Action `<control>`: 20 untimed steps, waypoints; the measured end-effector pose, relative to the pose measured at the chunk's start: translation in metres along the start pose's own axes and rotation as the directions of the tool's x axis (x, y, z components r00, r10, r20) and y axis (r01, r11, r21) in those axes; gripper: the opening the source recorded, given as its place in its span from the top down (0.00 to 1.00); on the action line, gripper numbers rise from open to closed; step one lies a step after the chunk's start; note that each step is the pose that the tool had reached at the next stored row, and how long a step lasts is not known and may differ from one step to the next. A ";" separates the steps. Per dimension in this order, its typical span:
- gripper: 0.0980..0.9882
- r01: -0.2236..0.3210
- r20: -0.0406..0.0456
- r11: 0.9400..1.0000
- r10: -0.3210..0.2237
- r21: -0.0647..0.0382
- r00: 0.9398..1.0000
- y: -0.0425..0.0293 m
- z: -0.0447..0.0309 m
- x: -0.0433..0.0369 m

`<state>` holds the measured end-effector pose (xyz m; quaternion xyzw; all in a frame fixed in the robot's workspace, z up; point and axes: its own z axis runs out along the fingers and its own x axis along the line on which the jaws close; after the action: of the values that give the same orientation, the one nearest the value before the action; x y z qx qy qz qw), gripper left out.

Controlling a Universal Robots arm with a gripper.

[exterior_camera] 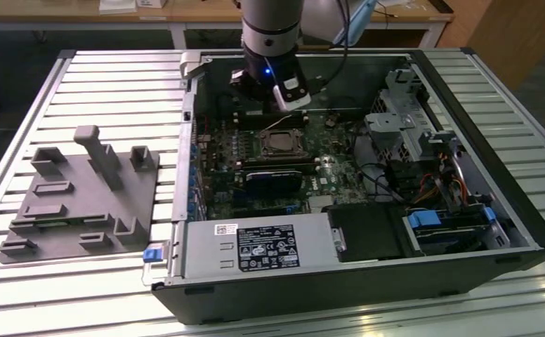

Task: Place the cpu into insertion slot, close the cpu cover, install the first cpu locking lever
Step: 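Install the first cpu locking lever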

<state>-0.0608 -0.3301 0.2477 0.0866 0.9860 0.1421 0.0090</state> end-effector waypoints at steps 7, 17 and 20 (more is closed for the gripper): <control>0.99 0.000 0.003 1.000 -0.001 0.018 1.000 0.0016 0.0006 -0.0096; 0.99 0.018 0.069 0.999 -0.020 0.030 0.997 0.0007 0.0039 -0.0095; 0.99 0.026 0.098 0.999 -0.028 0.026 0.995 0.0003 0.0050 -0.0092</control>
<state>-0.0515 -0.3301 0.2429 0.0803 0.9871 0.1252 0.0586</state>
